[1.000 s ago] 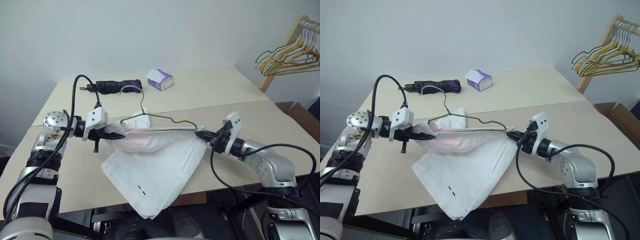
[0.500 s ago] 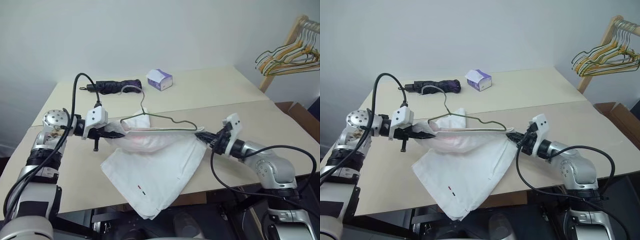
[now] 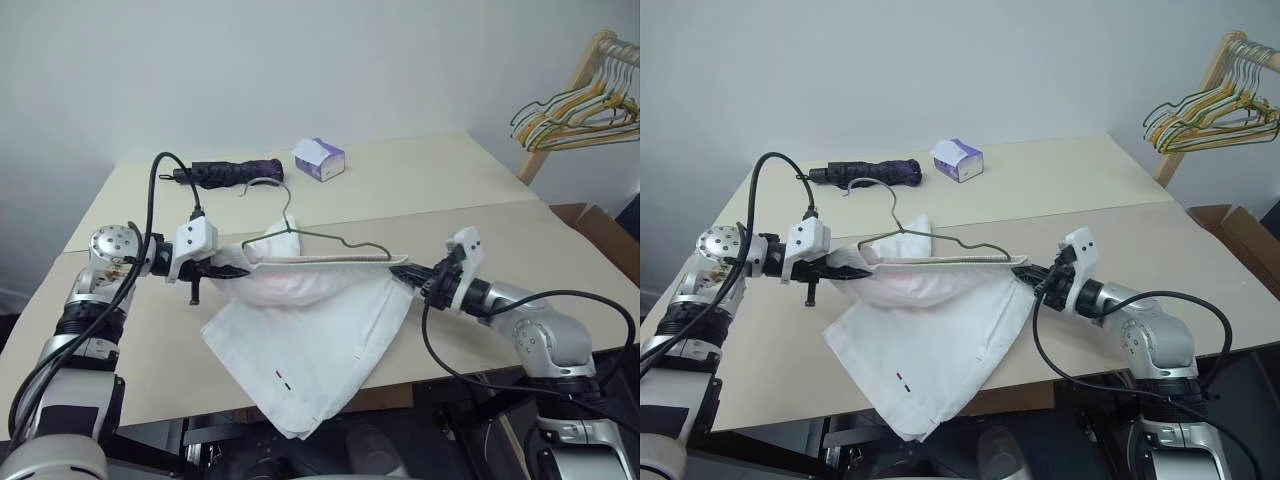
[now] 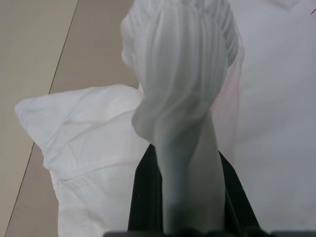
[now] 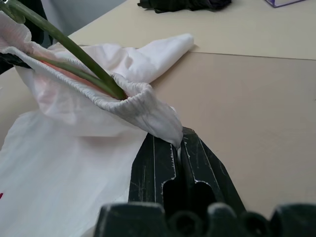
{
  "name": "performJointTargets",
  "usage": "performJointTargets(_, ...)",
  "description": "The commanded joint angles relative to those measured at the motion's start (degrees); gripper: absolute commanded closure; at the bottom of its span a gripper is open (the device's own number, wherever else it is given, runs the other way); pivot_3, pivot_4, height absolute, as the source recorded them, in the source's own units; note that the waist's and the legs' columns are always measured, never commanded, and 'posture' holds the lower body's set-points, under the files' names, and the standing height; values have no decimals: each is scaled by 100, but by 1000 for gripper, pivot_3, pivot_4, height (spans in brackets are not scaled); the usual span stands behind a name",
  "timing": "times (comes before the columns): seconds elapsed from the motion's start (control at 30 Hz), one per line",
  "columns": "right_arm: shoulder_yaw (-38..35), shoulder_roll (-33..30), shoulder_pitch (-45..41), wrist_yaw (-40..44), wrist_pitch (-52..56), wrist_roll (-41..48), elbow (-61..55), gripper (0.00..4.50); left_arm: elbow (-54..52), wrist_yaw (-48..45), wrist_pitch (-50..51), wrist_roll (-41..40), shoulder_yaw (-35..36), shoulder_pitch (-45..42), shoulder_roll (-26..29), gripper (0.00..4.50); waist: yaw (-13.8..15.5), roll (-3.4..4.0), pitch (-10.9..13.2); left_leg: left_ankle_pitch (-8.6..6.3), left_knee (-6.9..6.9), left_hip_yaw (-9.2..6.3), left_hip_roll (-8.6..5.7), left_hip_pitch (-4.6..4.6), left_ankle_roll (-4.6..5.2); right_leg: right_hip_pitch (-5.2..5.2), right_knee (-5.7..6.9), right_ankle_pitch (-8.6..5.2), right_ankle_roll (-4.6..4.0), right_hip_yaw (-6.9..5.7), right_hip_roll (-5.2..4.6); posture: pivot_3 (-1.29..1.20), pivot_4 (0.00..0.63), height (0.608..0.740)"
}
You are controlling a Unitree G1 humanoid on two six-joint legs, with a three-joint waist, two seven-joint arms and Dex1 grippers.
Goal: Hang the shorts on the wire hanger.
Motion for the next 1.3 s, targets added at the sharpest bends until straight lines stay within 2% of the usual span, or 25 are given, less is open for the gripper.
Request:
performJointTargets(0.03,-491,-244,-35,-109,-60,-2,-105,4473,427,437,-518,749,-148,-19,415,4500,-1,0,0,0,0,0,0,0,0,0,0,0,0,0,0,-360,0,740)
performJointTargets(0.13,-448,-243,-13,-78,-65,-6,-160,4473,683,793,-827,1061,-304,-78,419,4500,-3,0,0,0,0,1,0,-1,0,-1,0,1,-1,0,-1,-360,0,740)
performJointTargets(0.3,-320,-278,-22,23,-135,-41,-344,4473,697,763,-807,933,-304,-147,270,4500,-1,0,0,0,0,0,-1,-5,0,-4,0,-6,10,0,-1,-363,0,740)
performJointTargets(0.53,-142,-392,-145,177,-195,-84,-777,4473,849,942,-966,1177,-514,-270,95,4500,-8,-1,0,0,0,0,-1,-7,0,-6,0,-18,31,-1,-1,-368,0,740)
performJointTargets(0.8,267,-448,-213,262,-237,-323,-1201,4473,1210,1218,-996,1333,-613,-701,-347,4500,-12,-2,1,0,2,0,-2,-15,0,-11,-1,-20,35,-4,-2,-383,0,740)
performJointTargets(0.97,403,-448,-169,159,-402,-668,-1325,3119,1214,1426,-1013,1302,-505,-823,-505,4500,-56,-2,1,0,3,1,-1,-16,0,-12,1,-20,35,-3,-2,-385,0,740)
performJointTargets(1.23,272,-728,-391,413,-337,-632,-1393,426,1008,1401,-964,1206,-370,-925,-570,4500,-48,-3,1,0,5,0,-2,-19,0,-12,0,-20,35,-5,-3,-385,0,740)
performJointTargets(1.27,327,-860,-562,522,-244,-611,-1458,145,959,1367,-966,1191,-356,-949,-575,4500,-50,-3,1,0,5,0,-2,-19,0,-12,0,-20,35,-5,-2,-386,0,740)
performJointTargets(1.3,415,-1001,-770,626,-100,-601,-1512,63,907,1330,-958,1166,-338,-980,-588,4500,-55,-2,1,0,6,1,-2,-19,0,-13,1,-20,35,-5,-2,-388,0,740)
